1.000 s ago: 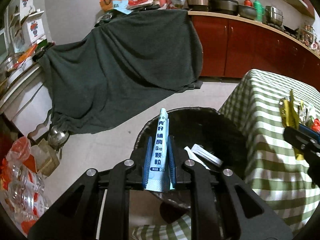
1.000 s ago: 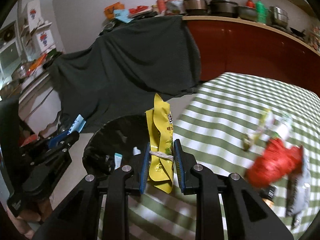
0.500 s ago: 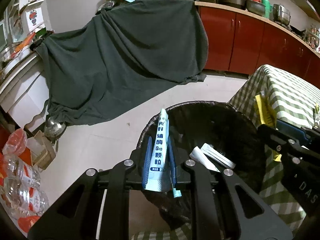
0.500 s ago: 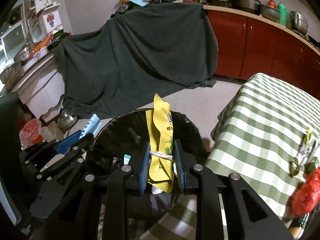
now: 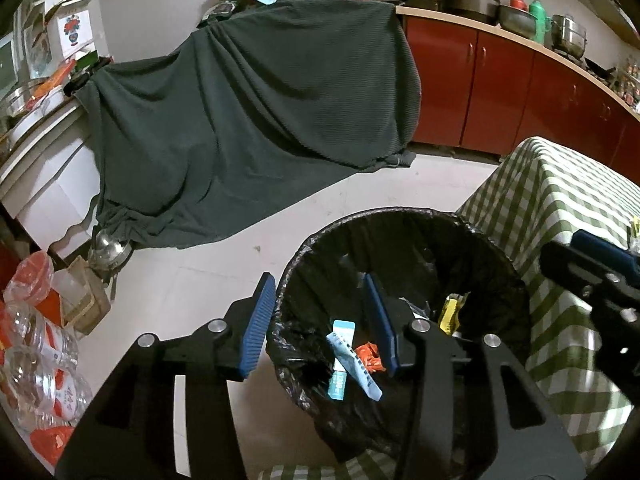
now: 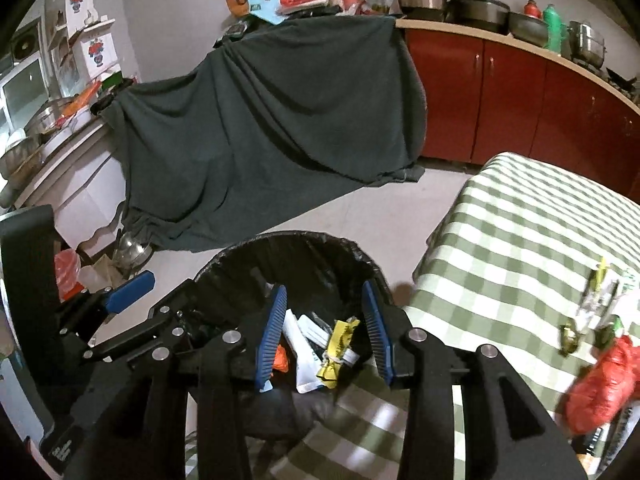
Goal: Collect trash
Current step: 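Carry both held items over the bin and open both grippers, then grasp the white printed wrapper with the right gripper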
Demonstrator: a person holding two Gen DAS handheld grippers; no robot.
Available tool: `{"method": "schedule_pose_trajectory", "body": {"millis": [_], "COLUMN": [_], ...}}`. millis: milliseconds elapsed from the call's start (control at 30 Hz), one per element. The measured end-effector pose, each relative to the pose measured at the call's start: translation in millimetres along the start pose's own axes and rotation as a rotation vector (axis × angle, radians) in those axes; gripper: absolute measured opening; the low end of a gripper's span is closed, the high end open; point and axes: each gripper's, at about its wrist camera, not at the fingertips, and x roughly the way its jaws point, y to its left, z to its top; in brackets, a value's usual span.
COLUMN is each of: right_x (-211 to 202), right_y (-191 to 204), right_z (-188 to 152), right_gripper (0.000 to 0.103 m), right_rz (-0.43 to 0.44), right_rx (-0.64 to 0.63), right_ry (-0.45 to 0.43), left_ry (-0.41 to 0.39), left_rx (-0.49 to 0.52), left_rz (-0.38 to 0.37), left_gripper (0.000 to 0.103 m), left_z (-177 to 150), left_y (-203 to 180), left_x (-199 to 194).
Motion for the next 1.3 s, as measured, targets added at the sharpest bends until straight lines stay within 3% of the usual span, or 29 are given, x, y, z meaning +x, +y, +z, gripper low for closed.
{"method": "schedule_pose_trajectory", "body": {"millis": [200,467,833,1033,1300], "right_x": [-34.0,-81.2,-111.8,-114.5,-109.2], "right_y": [-24.8,-76.7,-158.2,-181.4,-175.9], "right_z": [-7.2,-36.1,-82.3,-96.0,-96.5], "right_gripper": [0.04,0.04,0.04,0.04,0.038], "right_rz": [-0.036,-0.164,-0.332,-0.353,-0.35], "right_rx": [0.036,0.097,0.228,0.26,0.217], "right_ry": [-0.046,-0.085,-0.066,-0.046,-0.027], "left_ry": [-0.019,-0.04,-0.037,-0.025,-0.012], "left_rx": [0.005,0.058,0.149,0.191,0.206], "left_rz": [-0.037,-0.115,-0.216,-0.244,-0.241], "left_gripper": [0.046,0.051,0.052,0.052,0.052], "left_z": [-0.1,-4.6,-21.0,-28.8,-32.7], "left_y": [-13.3,-54.3,-122.0,-150.2,-160.8], "left_x": [-21.7,-50.7,-77.0,-82.3,-78.1]}}
